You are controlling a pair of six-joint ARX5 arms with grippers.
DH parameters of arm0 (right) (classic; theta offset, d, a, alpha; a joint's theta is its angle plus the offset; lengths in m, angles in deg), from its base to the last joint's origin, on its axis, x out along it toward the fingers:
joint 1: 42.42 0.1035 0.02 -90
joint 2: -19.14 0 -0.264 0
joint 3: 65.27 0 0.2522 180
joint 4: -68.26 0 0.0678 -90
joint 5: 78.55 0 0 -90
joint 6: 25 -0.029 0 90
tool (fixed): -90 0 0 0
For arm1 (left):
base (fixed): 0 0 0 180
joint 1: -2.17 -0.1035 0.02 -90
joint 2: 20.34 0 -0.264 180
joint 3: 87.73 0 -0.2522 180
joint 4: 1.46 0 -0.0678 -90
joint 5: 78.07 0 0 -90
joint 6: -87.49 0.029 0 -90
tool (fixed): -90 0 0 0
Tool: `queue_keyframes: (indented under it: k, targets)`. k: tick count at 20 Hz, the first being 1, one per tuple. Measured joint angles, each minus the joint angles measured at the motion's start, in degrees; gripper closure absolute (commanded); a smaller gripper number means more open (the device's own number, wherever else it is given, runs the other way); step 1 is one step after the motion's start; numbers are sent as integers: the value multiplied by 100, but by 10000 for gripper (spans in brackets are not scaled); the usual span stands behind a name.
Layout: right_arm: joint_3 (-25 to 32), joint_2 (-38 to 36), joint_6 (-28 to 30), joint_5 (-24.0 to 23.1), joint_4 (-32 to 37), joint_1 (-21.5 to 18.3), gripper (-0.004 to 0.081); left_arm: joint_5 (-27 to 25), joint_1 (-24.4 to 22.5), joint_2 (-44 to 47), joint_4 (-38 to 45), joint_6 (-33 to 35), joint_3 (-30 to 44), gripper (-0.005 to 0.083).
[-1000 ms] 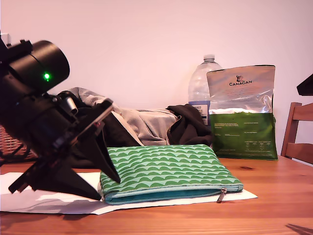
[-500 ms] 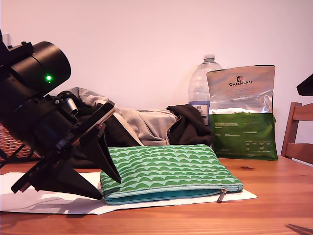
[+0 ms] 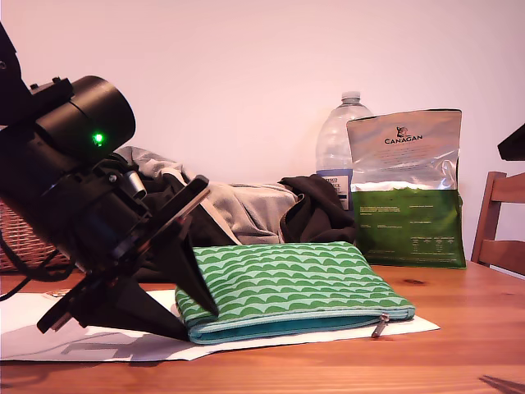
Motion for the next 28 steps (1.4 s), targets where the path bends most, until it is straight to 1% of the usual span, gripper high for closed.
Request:
queue_keyframes:
  k: [3,5,7,10,12,13,16,18,20,23,27,28]
  targets:
    - [0,0,-24,9,0,0,780,52,0,-63,118,-4,0,793]
    - [0,0,-308,9,0,0,777,358,-17,-85,203,-83,-24,793]
    - [0,0,-739,11,-7,0,741,758,-59,-85,188,-157,-203,793]
    - [0,0,-1145,0,-79,0,638,1150,-122,-85,210,-162,-636,793]
    - [0,7,-1331,-131,-170,0,591,1290,-127,-85,254,-162,-782,793]
    - [0,59,-1377,-271,-186,0,577,1335,-131,-85,249,-162,-787,793]
    - [2,503,-1488,-647,-101,0,570,1613,-136,-85,225,-166,-787,793]
    - [4,881,-1499,-649,291,0,570,1851,-162,-85,234,-179,-787,793]
    - [4,1276,-1502,-664,793,0,570,2133,-245,-85,243,-348,-787,793]
    - [4,2168,-1499,-734,1414,0,568,2498,-450,-85,328,-577,-787,793]
    - [7,3473,-1499,-732,2315,-2,521,2933,-723,-85,949,-1097,-787,793]
    - [9,3794,-1499,-706,2684,-2,512,3056,-789,-85,1121,-1268,-787,793]
